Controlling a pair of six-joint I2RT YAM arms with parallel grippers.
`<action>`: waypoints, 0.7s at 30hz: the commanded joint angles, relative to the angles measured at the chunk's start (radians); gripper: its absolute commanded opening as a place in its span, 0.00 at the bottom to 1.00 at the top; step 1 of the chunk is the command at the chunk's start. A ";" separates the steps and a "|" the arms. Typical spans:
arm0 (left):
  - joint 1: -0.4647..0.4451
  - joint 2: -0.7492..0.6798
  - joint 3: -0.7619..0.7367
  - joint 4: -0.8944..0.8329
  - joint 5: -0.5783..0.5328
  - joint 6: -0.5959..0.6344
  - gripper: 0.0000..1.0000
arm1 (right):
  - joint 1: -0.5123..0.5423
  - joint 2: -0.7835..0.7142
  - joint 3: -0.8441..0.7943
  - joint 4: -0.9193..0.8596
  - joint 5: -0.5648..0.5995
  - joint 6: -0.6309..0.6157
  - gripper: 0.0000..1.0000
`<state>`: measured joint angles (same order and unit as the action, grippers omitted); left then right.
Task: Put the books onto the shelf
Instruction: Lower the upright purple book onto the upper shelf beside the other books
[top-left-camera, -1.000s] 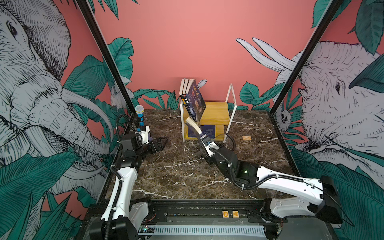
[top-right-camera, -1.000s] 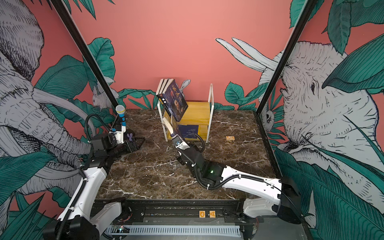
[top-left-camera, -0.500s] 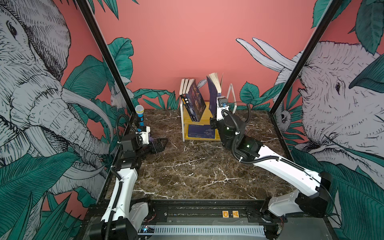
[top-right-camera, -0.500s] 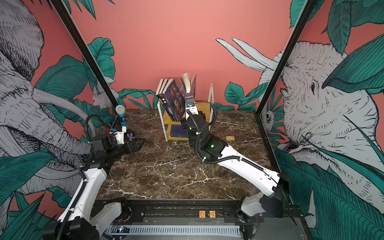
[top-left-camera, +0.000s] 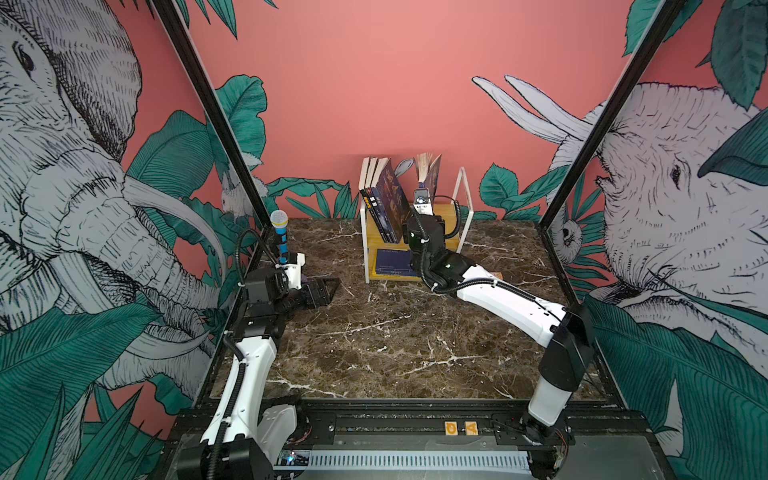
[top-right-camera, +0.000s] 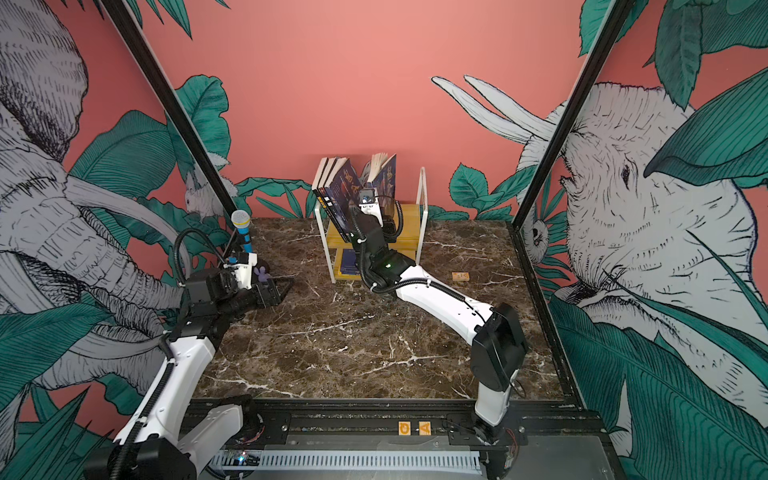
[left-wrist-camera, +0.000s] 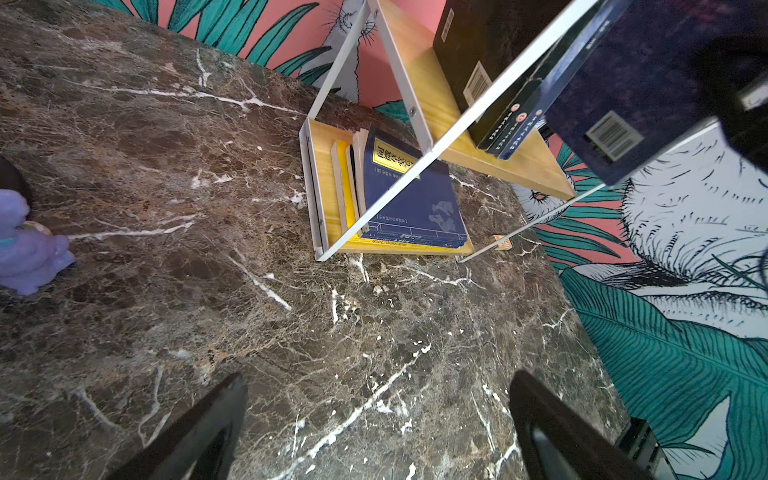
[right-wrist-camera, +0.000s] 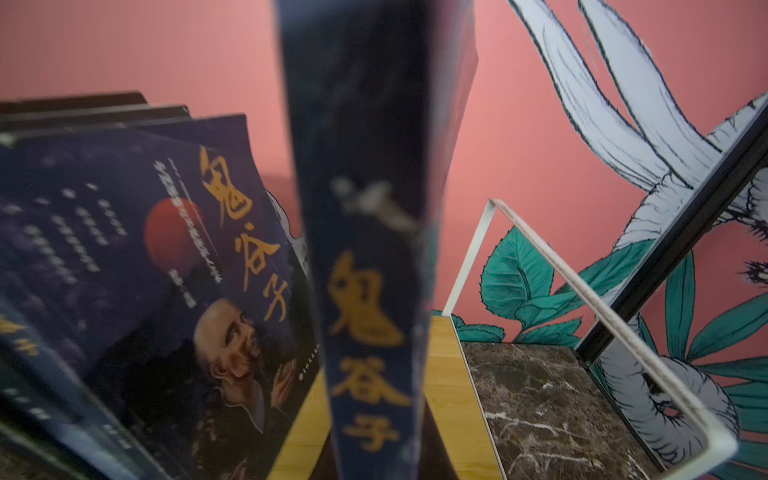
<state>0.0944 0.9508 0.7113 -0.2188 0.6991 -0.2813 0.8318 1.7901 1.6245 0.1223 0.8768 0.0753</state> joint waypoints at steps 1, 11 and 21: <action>-0.009 -0.006 -0.015 0.014 0.023 0.034 0.99 | -0.020 0.003 0.037 0.079 0.041 0.072 0.00; -0.016 0.000 -0.006 -0.003 0.024 0.038 0.99 | -0.034 0.111 0.049 0.141 -0.154 0.170 0.00; -0.021 -0.011 -0.013 0.011 0.025 0.038 0.99 | -0.035 0.129 0.019 0.193 -0.305 0.219 0.00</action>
<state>0.0799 0.9550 0.7113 -0.2184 0.7074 -0.2615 0.7956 1.9182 1.6505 0.2550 0.6369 0.2527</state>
